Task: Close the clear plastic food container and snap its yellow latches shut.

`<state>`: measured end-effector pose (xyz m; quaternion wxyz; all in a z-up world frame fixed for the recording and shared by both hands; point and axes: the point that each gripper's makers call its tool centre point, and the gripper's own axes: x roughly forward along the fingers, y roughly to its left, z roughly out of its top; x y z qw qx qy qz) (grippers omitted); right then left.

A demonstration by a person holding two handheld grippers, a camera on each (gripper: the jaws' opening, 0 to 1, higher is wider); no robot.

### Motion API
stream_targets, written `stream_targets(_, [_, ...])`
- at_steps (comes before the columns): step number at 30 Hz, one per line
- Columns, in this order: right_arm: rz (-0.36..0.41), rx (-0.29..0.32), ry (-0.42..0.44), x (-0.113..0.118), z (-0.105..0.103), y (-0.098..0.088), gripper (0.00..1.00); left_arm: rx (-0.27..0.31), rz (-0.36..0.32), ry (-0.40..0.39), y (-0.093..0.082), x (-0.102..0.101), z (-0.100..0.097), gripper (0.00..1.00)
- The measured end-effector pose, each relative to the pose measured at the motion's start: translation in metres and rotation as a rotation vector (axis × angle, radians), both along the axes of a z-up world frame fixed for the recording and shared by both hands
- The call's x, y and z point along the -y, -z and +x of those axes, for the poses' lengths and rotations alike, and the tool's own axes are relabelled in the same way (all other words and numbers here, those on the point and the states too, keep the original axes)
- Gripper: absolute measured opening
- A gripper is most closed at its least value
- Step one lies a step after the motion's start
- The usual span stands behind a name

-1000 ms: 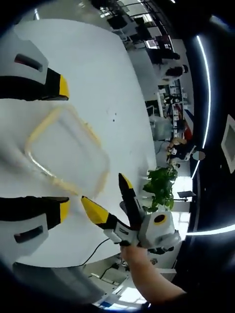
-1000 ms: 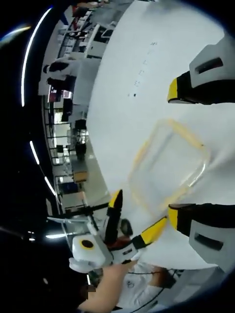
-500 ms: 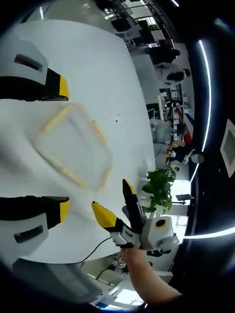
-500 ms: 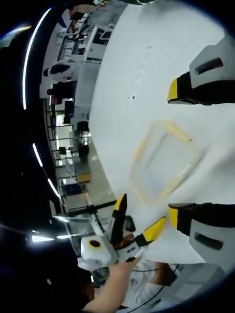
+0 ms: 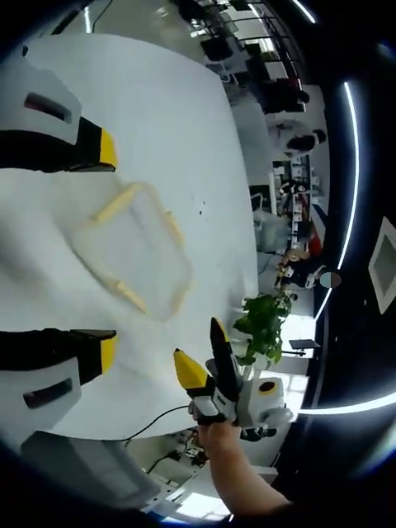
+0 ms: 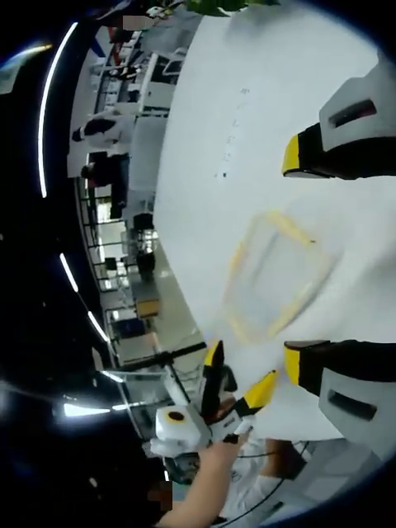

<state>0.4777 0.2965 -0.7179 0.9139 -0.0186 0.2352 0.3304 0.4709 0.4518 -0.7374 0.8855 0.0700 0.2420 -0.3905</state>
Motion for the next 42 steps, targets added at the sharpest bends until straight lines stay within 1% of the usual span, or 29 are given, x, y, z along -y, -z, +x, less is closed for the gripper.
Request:
stream_targets(2, [0.028, -0.01, 0.012, 0.001, -0.003, -0.004, 0.8, -0.003, -0.002, -0.009, -0.001, -0.003, -0.002, 0.76])
stream_targets(4, [0.033, -0.013, 0.026, 0.004, -0.004, -0.005, 0.8, -0.001, -0.009, -0.014, -0.003, -0.005, -0.005, 0.76])
stream_targets(7, [0.022, -0.016, 0.027, 0.005, -0.008, -0.004, 0.8, -0.01, -0.024, -0.024, -0.004, -0.007, -0.009, 0.76])
stream_targets(8, [0.03, -0.029, 0.034, 0.007, -0.01, -0.003, 0.8, -0.017, -0.026, -0.027, -0.003, -0.007, -0.011, 0.76])
stream_targets(11, [0.027, -0.023, 0.04, 0.009, -0.013, -0.005, 0.8, -0.013, -0.025, -0.033, -0.004, -0.008, -0.015, 0.74])
stream_targets(15, [0.021, -0.023, 0.041, 0.012, -0.019, -0.005, 0.8, -0.021, -0.03, -0.041, -0.002, -0.009, -0.022, 0.74])
stream_targets(20, [0.032, -0.026, 0.052, 0.017, -0.03, -0.008, 0.8, -0.025, -0.045, -0.048, -0.004, -0.012, -0.032, 0.73])
stream_targets(23, [0.038, -0.037, 0.071, 0.024, -0.038, -0.009, 0.8, -0.027, -0.05, -0.05, -0.006, -0.013, -0.04, 0.73])
stream_targets(28, [0.023, -0.035, 0.075, 0.032, -0.048, -0.01, 0.8, -0.026, -0.055, -0.051, -0.008, -0.014, -0.05, 0.73])
stream_targets(32, [0.032, -0.034, 0.088, 0.037, -0.055, -0.012, 0.8, -0.029, -0.059, -0.066, -0.009, -0.018, -0.057, 0.73])
stream_targets(38, [0.053, -0.039, 0.104, 0.041, -0.068, -0.014, 0.79, -0.027, -0.056, -0.056, -0.011, -0.017, -0.072, 0.71])
stream_targets(42, [0.078, -0.035, 0.123, 0.045, -0.076, -0.018, 0.79, -0.024, -0.068, -0.067, -0.014, -0.02, -0.08, 0.71])
